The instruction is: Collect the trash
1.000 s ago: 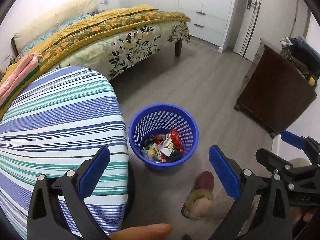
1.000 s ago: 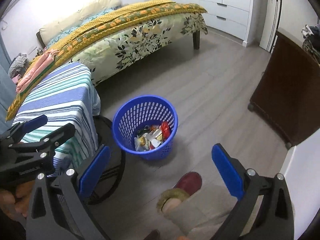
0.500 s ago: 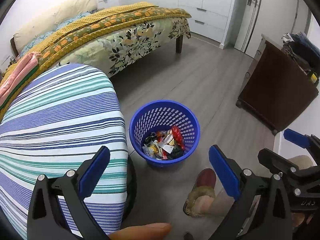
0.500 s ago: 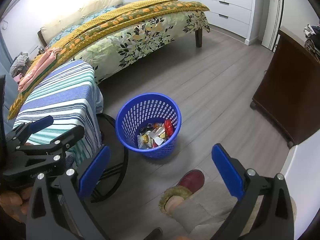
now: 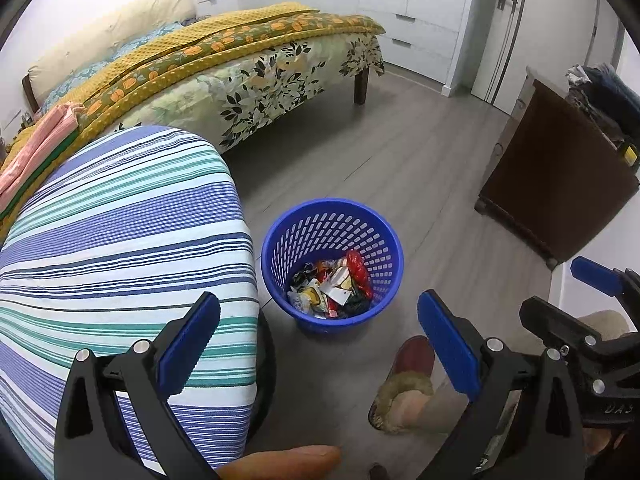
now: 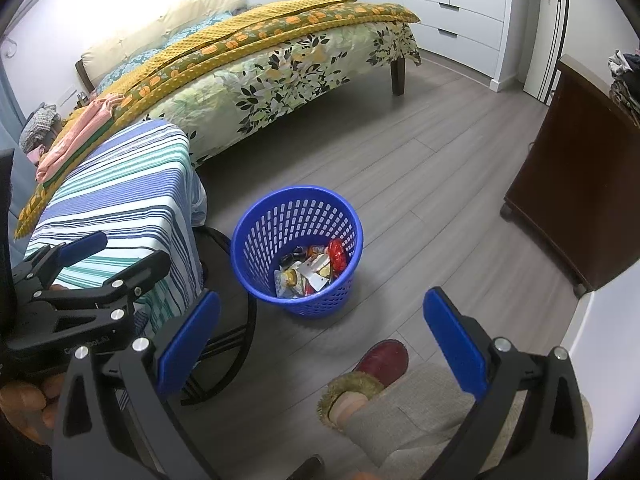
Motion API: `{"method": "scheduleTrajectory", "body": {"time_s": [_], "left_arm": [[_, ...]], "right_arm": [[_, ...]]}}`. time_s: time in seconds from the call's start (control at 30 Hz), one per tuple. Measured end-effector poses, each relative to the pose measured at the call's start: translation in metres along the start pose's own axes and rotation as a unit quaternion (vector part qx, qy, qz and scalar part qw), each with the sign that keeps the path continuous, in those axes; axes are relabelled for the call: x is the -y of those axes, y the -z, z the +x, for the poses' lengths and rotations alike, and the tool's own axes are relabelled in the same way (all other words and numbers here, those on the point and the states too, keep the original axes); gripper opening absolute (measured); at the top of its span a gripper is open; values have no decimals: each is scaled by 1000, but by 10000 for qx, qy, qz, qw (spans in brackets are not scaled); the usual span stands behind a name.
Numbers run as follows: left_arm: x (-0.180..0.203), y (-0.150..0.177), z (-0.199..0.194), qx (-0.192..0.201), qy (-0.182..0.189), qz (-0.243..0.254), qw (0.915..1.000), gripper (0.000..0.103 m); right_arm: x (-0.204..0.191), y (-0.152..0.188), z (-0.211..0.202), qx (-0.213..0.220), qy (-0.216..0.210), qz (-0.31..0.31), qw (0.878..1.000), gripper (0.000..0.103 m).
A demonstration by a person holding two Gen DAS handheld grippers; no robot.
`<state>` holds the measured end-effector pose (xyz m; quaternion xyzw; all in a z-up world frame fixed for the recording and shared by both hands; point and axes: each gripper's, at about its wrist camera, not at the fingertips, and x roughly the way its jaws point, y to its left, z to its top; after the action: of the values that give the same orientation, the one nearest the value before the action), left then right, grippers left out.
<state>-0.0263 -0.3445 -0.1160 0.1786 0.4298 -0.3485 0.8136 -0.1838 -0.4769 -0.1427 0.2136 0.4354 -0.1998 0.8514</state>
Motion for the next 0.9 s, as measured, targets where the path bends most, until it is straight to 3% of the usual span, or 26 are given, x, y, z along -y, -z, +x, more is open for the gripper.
{"method": "scheduleTrajectory", "body": {"time_s": [0.9], "left_arm": [[-2,0,0,-6,-8,-4,10000,98]], "right_arm": [[-3,2,2,-32,15,-1,10000,98]]}}
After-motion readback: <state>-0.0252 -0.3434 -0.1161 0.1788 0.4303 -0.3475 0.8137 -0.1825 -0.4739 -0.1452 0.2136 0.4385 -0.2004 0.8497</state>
